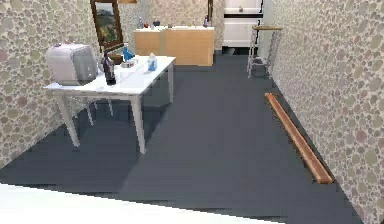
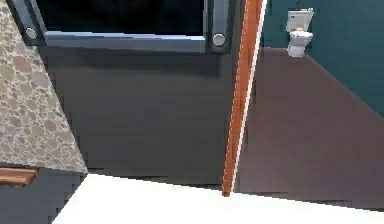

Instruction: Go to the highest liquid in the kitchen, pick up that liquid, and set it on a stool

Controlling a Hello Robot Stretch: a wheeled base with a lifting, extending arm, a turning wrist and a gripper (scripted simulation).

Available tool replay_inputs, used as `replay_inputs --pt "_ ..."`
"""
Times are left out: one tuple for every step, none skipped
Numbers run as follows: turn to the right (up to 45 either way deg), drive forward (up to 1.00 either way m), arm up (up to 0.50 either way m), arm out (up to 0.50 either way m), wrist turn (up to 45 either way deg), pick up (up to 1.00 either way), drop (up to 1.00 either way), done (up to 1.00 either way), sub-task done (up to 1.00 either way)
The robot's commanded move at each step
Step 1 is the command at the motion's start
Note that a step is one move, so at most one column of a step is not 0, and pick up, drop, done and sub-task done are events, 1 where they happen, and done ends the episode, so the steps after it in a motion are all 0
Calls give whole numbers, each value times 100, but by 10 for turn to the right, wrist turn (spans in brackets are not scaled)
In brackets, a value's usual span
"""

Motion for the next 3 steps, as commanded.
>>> replay_inputs --pt "0 100 0 0 0 0 0 0 0" --pt "30 0 0 0 0 0 0 0 0" --pt "60 0 0 0 0 0 0 0 0"
